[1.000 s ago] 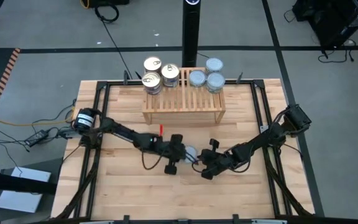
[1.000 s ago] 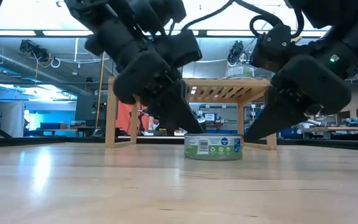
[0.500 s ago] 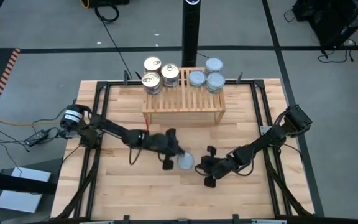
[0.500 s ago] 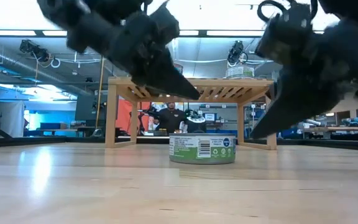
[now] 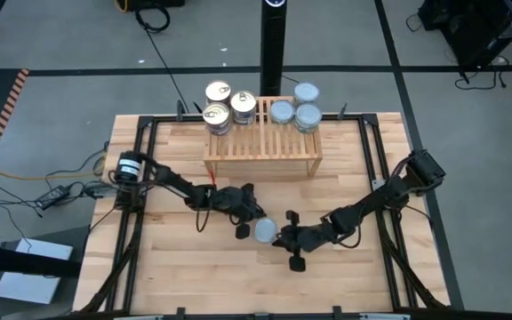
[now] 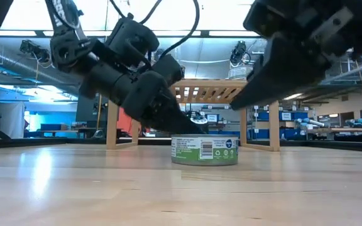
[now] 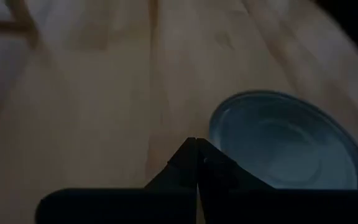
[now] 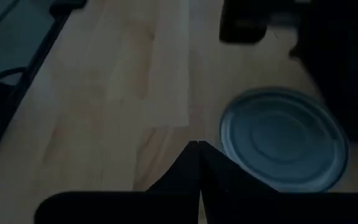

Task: Stack canned seafood by type on shelf
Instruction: Stack the green tuna can on top of the other green tuna can on the shelf

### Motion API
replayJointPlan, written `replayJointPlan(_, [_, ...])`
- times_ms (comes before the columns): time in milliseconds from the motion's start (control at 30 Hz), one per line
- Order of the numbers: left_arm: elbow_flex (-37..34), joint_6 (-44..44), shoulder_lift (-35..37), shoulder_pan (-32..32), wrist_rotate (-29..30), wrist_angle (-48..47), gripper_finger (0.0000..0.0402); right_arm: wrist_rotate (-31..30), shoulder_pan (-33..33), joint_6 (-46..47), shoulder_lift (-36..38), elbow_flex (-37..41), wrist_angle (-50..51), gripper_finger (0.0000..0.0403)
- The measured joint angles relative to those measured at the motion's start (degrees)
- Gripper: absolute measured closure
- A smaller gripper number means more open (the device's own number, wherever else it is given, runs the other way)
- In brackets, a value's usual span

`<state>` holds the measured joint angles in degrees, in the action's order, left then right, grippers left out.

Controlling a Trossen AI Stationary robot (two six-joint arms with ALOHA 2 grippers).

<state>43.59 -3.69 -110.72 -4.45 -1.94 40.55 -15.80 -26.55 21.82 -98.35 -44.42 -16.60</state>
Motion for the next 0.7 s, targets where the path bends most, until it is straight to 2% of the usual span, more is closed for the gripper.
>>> replayJointPlan(100, [-0.04, -1.21, -2.29, 0.0, -2.27, 3.79, 0.0396, -1.02, -0.42, -0.96, 0.0, -4.34, 7.9, 0.0393])
replayJointPlan(233, [-0.04, -1.2, -2.64, 0.07, -3.82, 4.34, 0.0396, -2.11, -0.54, -1.03, 0.0, -8.95, 17.25, 0.0393])
replayJointPlan(500, [-2.28, -1.06, -2.67, 2.17, -2.72, 6.5, 0.0396, -2.1, -0.82, -1.03, -1.15, -9.86, 17.91, 0.0393])
replayJointPlan(700, [-7.14, -4.41, -2.68, 4.14, -2.91, 14.76, 0.0396, -0.17, -1.0, -1.64, -7.84, -15.83, 22.43, 0.0393])
